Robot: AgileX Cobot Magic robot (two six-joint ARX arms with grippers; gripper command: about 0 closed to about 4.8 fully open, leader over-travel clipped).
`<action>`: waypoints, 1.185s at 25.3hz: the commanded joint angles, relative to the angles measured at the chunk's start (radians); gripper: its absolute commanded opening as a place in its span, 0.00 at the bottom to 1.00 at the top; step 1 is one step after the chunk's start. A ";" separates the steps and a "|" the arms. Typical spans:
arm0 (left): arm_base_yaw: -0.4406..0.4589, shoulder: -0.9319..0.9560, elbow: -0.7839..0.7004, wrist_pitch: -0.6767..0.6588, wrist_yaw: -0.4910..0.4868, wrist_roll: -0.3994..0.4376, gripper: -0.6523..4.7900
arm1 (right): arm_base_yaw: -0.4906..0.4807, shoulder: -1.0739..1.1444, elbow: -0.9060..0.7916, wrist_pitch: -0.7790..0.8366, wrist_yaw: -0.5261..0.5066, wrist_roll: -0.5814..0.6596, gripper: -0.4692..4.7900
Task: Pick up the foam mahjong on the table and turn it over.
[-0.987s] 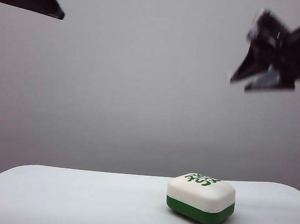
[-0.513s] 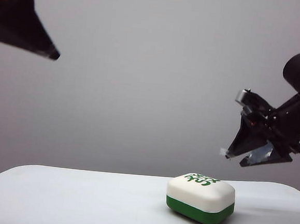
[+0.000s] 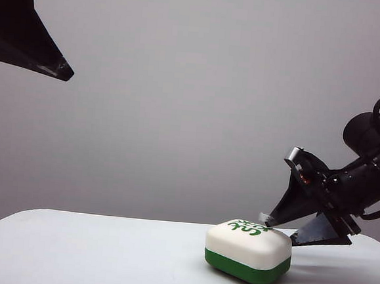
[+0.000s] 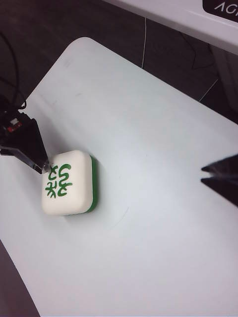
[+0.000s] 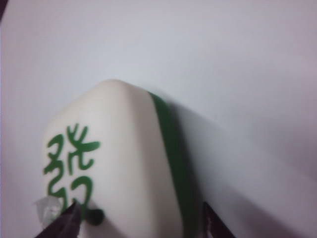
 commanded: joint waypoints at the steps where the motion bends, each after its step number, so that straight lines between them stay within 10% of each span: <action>1: 0.000 -0.003 0.003 0.005 0.018 0.000 0.11 | 0.002 -0.002 0.004 0.002 -0.043 -0.002 0.67; 10: 0.000 -0.003 0.003 0.007 0.071 0.000 0.11 | 0.012 0.030 0.004 -0.008 -0.039 0.002 0.67; 14: 0.000 -0.003 0.003 0.007 0.071 0.000 0.11 | 0.025 0.051 0.005 -0.005 -0.025 0.002 0.11; 18: 0.000 -0.003 0.003 0.019 0.068 -0.001 0.11 | 0.023 0.004 0.022 -0.010 0.002 0.000 0.10; 30: 0.000 -0.003 0.003 0.181 -0.117 -0.096 0.11 | 0.088 -0.233 0.020 -0.188 0.711 -0.069 0.08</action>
